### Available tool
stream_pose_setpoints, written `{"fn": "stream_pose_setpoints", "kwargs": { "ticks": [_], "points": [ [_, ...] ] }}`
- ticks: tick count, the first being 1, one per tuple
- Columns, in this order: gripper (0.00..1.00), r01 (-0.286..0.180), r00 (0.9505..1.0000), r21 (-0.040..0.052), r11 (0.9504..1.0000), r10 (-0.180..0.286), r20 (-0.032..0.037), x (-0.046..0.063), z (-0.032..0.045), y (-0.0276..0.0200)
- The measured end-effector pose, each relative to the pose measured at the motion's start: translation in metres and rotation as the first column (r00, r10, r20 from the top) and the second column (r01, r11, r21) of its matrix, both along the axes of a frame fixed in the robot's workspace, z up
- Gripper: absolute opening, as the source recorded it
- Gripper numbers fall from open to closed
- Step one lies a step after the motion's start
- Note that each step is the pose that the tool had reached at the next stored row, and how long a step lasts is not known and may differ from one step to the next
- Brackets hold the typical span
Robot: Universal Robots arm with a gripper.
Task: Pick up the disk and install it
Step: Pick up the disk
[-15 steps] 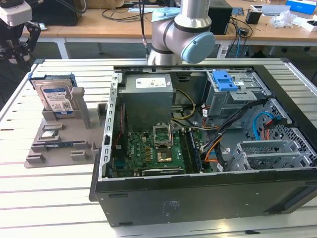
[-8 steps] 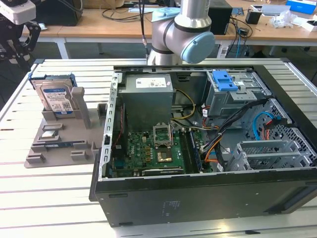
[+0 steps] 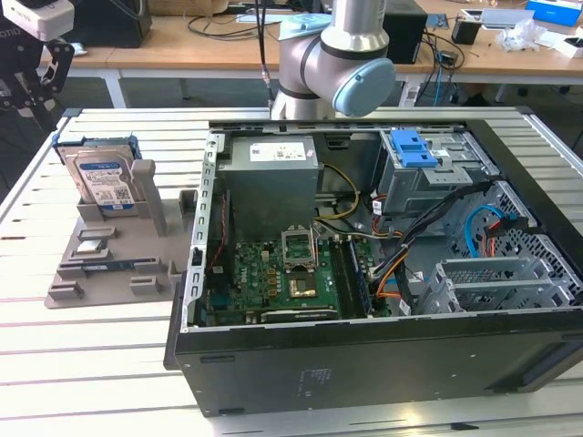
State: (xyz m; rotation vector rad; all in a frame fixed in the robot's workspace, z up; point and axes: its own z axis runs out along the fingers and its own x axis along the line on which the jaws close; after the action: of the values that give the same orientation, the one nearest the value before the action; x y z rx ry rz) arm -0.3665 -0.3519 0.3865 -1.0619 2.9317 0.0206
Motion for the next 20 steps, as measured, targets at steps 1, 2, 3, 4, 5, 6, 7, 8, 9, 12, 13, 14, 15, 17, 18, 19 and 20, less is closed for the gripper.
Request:
{"fn": "stream_pose_setpoints", "kwargs": {
  "ticks": [1,2,3,4,5,6,7,8,9,12,13,14,15,17,18,19,20],
  "points": [
    [0.11,-0.011,0.9999,0.0,0.9999,0.011,0.0,0.0,0.0,0.0],
    [0.11,-0.023,0.9997,0.0,0.9997,0.023,0.0,0.0,0.0,0.0],
    [0.11,-0.033,0.9995,0.0,0.9995,0.033,-0.0001,0.0,0.0,0.0],
    [0.11,-0.038,0.9993,0.0,0.9993,0.038,-0.0001,0.0,0.0,0.0],
    [0.11,-0.046,0.9989,0.0,0.9989,0.046,0.0,0.0,0.0,0.0],
    [0.11,-0.063,0.998,0.0,0.998,0.063,0.0,0.0,0.0,0.0],
    [0.11,-0.075,0.9972,0.0,0.9972,0.075,0.0,0.0,0.0,0.0],
    [0.11,-0.083,0.9965,0.0,0.9965,0.083,0.0,0.0,0.0,0.0],
    [0.11,-0.09,0.996,0.0,0.996,0.09,-0.0001,0.0,0.0,0.0],
    [0.11,-0.124,0.9922,0.0,0.9922,0.124,-0.0001,0.0,0.0,0.0],
    [0.11,-0.13,0.9916,0.0,0.9916,0.13,0.0,0.0,0.0,0.0],
    [0.11,-0.136,0.9907,0.0,0.9907,0.136,0.0,0.0,0.0,0.0],
    [0.11,-0.147,0.9891,0.0,0.9891,0.147,0.0,0.0,0.0,0.0],
    [0.11,-0.159,0.9873,0.0,0.9873,0.159,0.0,0.0,0.0,0.0],
    [0.11,-0.167,0.9859,0.0,0.9859,0.167,0.0,0.0,0.0,0.0],
    [0.11,-0.173,0.985,0.0,0.985,0.173,-0.0001,0.0,0.0,0.0],
    [0.11,-0.177,0.9842,-0.0001,0.9842,0.177,-0.0001,0.0,0.0001,0.0]
  ]
}}
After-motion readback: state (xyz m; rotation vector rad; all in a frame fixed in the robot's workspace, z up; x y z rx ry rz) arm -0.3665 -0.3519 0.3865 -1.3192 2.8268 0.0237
